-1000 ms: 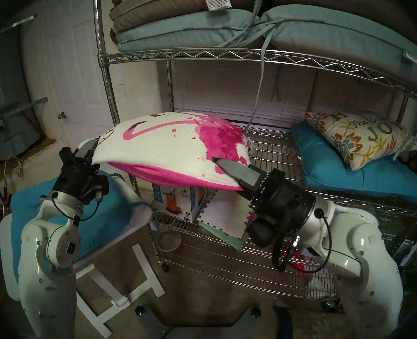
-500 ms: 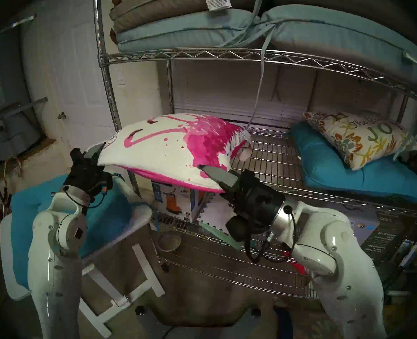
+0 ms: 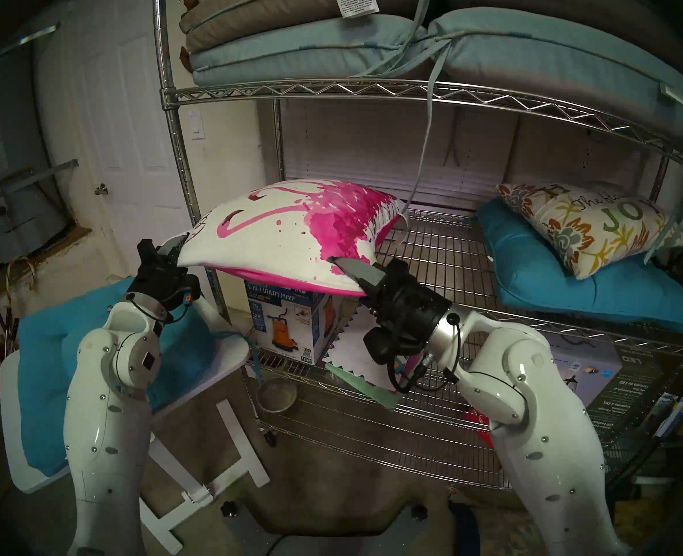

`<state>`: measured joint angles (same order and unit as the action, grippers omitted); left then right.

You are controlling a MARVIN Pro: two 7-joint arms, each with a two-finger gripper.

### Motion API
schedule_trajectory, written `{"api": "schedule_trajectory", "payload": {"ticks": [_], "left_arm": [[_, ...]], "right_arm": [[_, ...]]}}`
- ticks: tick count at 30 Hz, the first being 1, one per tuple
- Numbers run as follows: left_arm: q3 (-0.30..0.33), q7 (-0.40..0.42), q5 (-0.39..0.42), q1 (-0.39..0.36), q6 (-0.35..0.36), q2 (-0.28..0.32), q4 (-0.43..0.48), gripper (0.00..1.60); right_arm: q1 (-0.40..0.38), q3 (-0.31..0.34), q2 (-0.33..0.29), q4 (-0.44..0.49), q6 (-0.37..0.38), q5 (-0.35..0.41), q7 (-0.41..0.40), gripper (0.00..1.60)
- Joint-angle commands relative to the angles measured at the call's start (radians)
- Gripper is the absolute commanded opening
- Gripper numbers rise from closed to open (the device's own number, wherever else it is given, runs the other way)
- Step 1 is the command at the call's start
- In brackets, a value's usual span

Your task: Put cushion on the shelf

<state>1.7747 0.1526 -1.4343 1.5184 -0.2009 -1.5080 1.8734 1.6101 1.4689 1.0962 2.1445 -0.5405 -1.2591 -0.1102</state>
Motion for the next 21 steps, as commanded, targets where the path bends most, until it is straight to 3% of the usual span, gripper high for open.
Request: {"api": "schedule_trajectory", "payload": {"ticks": [1, 18, 21], "left_arm": [[0.018, -0.014, -0.02, -0.121, 0.076, 0.023, -0.073, 0.0], [-0.092, -0.05, -0.076, -0.263, 0.107, -0.002, -0.261, 0.0], [-0.101, -0.054, -0.089, -0.317, 0.112, -0.012, -0.322, 0.0]], "right_arm": [[-0.096, 0.038, 0.022, -0.032, 0.024, 0.006, 0.014, 0.0], [-0.138, 0.117, -0.001, -0.141, 0.009, 0.015, 0.031, 0.0], [-0.135, 0.129, -0.005, -0.149, 0.004, 0.017, 0.036, 0.0]]}}
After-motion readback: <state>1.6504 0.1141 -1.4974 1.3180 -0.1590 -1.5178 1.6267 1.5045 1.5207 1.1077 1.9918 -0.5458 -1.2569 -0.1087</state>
